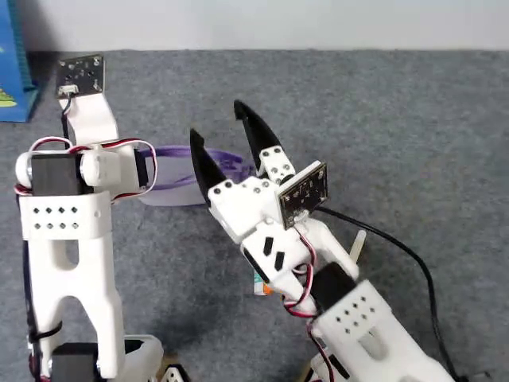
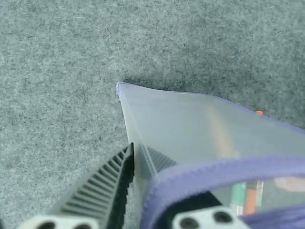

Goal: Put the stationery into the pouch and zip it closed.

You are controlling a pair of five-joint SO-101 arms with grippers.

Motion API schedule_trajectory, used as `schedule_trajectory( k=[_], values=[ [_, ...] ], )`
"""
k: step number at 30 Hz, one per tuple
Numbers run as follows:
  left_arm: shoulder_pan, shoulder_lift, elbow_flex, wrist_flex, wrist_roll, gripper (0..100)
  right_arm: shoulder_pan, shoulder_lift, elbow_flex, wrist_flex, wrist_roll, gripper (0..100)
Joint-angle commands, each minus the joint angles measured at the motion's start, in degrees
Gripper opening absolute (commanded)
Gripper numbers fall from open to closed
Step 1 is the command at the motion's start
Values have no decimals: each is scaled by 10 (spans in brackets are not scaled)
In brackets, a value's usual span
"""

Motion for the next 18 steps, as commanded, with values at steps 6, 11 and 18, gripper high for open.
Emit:
schedule_trajectory(
  k=[6,11,18],
  values=[
    [1,-6,15,1,6,10,95,-87,-43,295,1,108],
    [0,-7,18,1,6,10,184,-86,-42,436,-88,80],
    [0,-7,18,2,4,10,263,-86,-39,607,-170,80]
  ],
)
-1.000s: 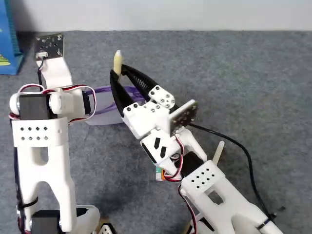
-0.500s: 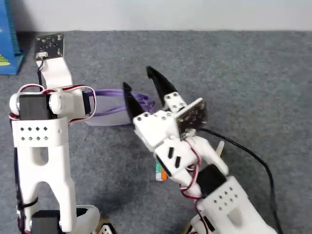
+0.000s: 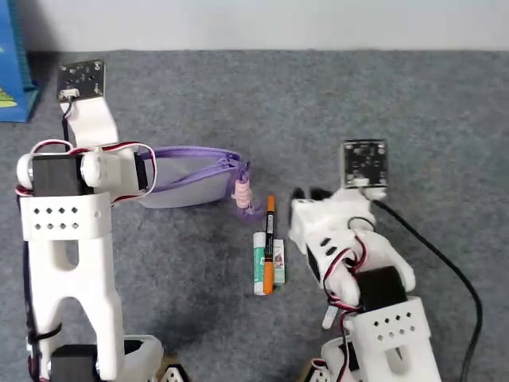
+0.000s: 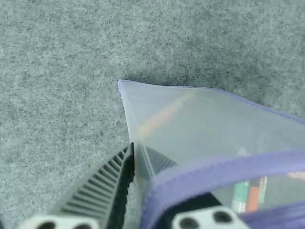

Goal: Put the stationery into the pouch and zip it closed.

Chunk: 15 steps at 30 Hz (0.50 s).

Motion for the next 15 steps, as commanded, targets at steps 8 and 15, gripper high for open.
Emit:
schedule_trajectory(
  k=[8,15],
  values=[
    [1,-6,-3,2,5,10,108,-14,46,98,-33,236],
    [1,-5,-3,2,5,10,133,-14,89,94,-31,238]
  ],
)
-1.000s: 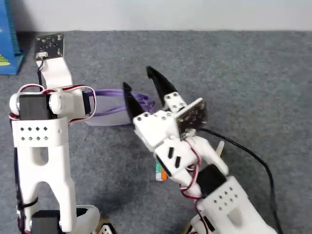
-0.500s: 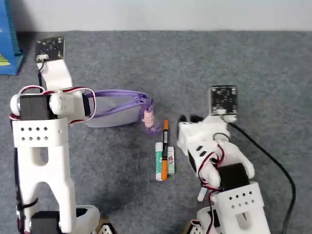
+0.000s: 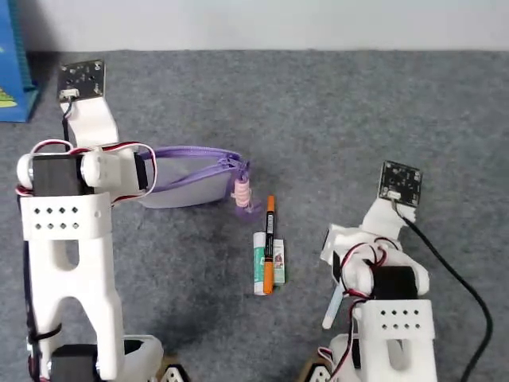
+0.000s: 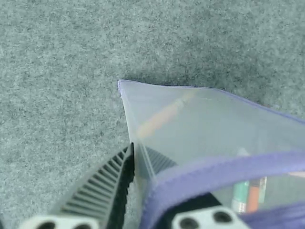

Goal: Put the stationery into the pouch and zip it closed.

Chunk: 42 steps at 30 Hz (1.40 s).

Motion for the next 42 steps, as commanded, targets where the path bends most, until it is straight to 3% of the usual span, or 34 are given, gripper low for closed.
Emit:
schedule_trajectory(
  k=[1,18,28,36,42],
  values=[
    [1,-4,-3,2,5,10,7,-13,15,-15,-3,229],
    [1,-7,19,2,5,10,31,17,90,-153,58,217],
    [1,-7,35,1,5,10,31,284,-52,-165,3,217],
    [1,-7,35,-2,5,10,66,478,-121,-267,12,217],
    [1,-7,35,-2,5,10,68,558,-157,-259,26,163]
  ],
)
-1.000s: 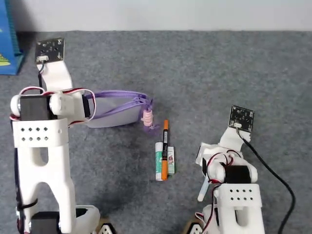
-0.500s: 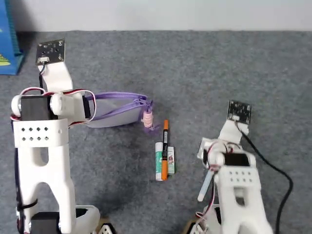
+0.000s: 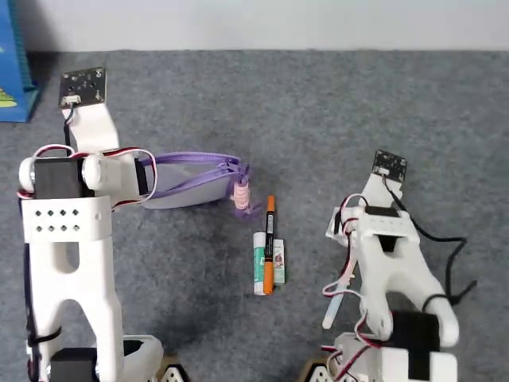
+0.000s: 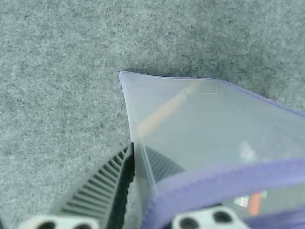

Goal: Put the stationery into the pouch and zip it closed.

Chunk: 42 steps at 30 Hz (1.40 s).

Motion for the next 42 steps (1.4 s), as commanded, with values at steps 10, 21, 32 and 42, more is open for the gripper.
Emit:
schedule_trajectory(
  k=[10,21,32,42],
  values=[
    [3,0,9,-3,5,10,2,-92,-52,104,31,9],
    [4,0,9,-2,6,10,-20,-430,-52,261,101,8],
    [4,0,9,-1,6,10,-152,-720,-52,269,110,8],
    [4,0,28,-11,3,10,-268,-842,-52,87,106,8]
  ],
)
